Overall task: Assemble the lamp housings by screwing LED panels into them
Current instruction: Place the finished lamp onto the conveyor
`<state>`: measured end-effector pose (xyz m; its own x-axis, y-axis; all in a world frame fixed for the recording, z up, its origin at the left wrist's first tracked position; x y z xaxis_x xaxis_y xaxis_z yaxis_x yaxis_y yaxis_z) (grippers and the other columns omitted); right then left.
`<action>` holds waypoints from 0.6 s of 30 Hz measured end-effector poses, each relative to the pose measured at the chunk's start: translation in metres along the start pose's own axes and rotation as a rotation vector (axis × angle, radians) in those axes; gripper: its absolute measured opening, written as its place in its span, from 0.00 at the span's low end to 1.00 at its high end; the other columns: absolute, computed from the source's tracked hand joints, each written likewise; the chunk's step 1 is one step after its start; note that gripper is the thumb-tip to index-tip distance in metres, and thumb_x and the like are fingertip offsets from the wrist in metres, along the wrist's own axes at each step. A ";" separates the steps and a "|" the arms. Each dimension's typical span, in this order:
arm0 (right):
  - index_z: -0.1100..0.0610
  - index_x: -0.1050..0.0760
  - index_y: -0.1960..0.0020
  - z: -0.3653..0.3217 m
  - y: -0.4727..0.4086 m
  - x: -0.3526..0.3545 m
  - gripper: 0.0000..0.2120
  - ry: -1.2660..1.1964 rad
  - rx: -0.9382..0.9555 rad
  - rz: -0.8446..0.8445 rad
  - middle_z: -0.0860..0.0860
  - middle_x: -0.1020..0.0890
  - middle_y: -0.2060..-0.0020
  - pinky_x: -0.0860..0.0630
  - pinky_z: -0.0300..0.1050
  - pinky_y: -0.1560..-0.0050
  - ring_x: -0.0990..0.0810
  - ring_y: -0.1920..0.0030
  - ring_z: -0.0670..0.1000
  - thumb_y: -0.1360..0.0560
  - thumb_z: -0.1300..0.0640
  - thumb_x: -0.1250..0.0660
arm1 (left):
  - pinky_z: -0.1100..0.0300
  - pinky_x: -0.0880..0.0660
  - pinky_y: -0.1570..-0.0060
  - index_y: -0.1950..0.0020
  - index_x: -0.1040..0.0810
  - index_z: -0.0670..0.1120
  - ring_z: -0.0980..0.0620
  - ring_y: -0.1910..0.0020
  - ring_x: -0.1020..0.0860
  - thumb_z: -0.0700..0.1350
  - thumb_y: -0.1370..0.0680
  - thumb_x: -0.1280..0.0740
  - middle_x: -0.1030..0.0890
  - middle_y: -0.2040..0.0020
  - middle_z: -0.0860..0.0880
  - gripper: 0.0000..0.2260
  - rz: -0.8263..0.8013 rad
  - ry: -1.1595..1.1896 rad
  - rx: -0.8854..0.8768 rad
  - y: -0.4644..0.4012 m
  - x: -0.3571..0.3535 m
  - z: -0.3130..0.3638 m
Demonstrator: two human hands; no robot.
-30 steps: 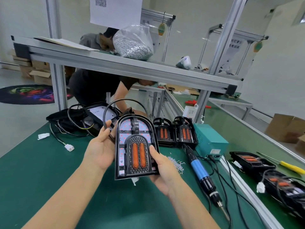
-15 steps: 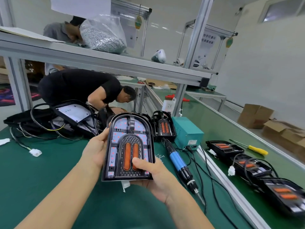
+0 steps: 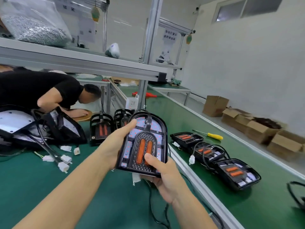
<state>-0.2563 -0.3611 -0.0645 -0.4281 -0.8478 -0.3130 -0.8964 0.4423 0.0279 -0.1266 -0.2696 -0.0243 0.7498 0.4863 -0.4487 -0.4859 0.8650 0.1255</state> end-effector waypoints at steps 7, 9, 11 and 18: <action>0.59 0.24 0.38 -0.030 -0.004 0.055 0.26 -0.064 0.160 0.256 0.58 0.15 0.51 0.20 0.45 0.67 0.16 0.59 0.52 0.35 0.58 0.27 | 0.44 0.25 0.43 0.41 0.22 0.42 0.42 0.51 0.20 0.35 0.24 0.34 0.17 0.46 0.39 0.12 0.006 -0.192 -0.110 -0.044 -0.054 -0.029; 0.58 0.25 0.37 -0.032 -0.007 0.068 0.24 -0.089 0.170 0.308 0.57 0.15 0.51 0.21 0.45 0.69 0.16 0.60 0.52 0.33 0.60 0.28 | 0.47 0.22 0.50 0.42 0.22 0.40 0.43 0.55 0.19 0.34 0.24 0.35 0.17 0.49 0.39 0.11 0.018 -0.188 -0.099 -0.058 -0.065 -0.033; 0.56 0.26 0.37 -0.034 -0.011 0.081 0.23 -0.111 0.176 0.352 0.56 0.15 0.51 0.21 0.45 0.69 0.16 0.60 0.52 0.31 0.61 0.28 | 0.55 0.21 0.62 0.45 0.21 0.40 0.46 0.61 0.19 0.33 0.24 0.35 0.17 0.54 0.41 0.10 0.020 -0.193 -0.094 -0.073 -0.074 -0.036; 0.46 0.38 0.28 -0.055 -0.029 0.122 0.34 0.060 0.200 0.420 0.50 0.16 0.46 0.19 0.58 0.48 0.16 0.49 0.53 0.28 0.61 0.27 | 0.48 0.23 0.48 0.46 0.21 0.38 0.42 0.57 0.19 0.33 0.25 0.34 0.17 0.53 0.38 0.09 0.030 -0.218 -0.060 -0.121 -0.088 -0.041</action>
<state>-0.2888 -0.4930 -0.0510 -0.7603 -0.5961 -0.2581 -0.6069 0.7935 -0.0451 -0.1518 -0.4225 -0.0361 0.8108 0.5324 -0.2431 -0.5302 0.8441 0.0801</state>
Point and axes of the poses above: each hand's wrist, its own y-axis away from the middle knuckle, its own x-axis out of the back of the hand, z = x × y, the point moved 1 cm from there along -y, towards the middle knuckle
